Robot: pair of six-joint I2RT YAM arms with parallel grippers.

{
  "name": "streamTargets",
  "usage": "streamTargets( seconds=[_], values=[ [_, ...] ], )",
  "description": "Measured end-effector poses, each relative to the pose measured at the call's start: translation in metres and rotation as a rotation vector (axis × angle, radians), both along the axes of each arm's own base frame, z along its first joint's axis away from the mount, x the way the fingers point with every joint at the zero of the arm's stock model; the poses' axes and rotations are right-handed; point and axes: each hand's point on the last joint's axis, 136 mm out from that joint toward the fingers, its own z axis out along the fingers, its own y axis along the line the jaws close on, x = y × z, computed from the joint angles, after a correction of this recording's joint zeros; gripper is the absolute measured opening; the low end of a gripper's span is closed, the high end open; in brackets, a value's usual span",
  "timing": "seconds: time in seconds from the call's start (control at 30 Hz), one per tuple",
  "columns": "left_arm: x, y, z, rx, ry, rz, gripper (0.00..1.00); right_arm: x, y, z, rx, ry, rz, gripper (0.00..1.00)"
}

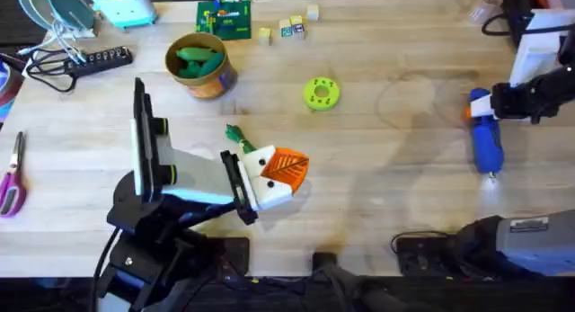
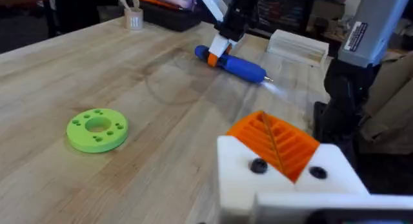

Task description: Pick up the gripper from the table and insert it into the empty holder that is missing its gripper. Then pick up a screw, insert it into the mounting hole, and use the screwdriver to tighten it. Finally, clean up the table by picking up the vegetable and placing it into the bucket.

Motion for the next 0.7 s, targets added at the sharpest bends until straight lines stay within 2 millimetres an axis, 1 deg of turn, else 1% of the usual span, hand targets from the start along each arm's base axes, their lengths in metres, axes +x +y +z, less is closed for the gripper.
streamTargets(
  seconds=[0.03,0.07,0.27,0.43,0.5,0.6,0.7],
  values=[
    [0.000,0.000,0.000,0.000,0.000,0.000,0.005,0.001,-0.001,0.000,-0.003,-0.001,-0.003,0.039],
    [0.000,0.000,0.000,0.000,0.000,0.000,0.005,0.001,-0.002,0.000,-0.002,-0.003,-0.006,0.023],
    [0.000,0.000,0.000,0.000,0.000,0.000,0.005,0.000,0.001,0.002,0.029,0.021,-0.033,0.024],
    [0.000,0.000,0.000,0.000,0.000,0.000,0.005,-0.010,0.018,0.005,0.109,0.081,-0.037,0.024],
    [0.000,0.000,0.000,0.000,0.000,0.000,0.005,-0.011,0.022,0.008,0.123,0.081,-0.036,0.024],
    [0.000,0.000,0.000,0.000,-0.001,0.001,0.005,-0.006,0.024,0.028,0.113,0.015,-0.041,0.024],
    [0.000,0.000,0.000,0.006,-0.016,0.000,0.005,0.002,0.026,0.068,0.063,-0.114,-0.029,0.024]
  ],
)
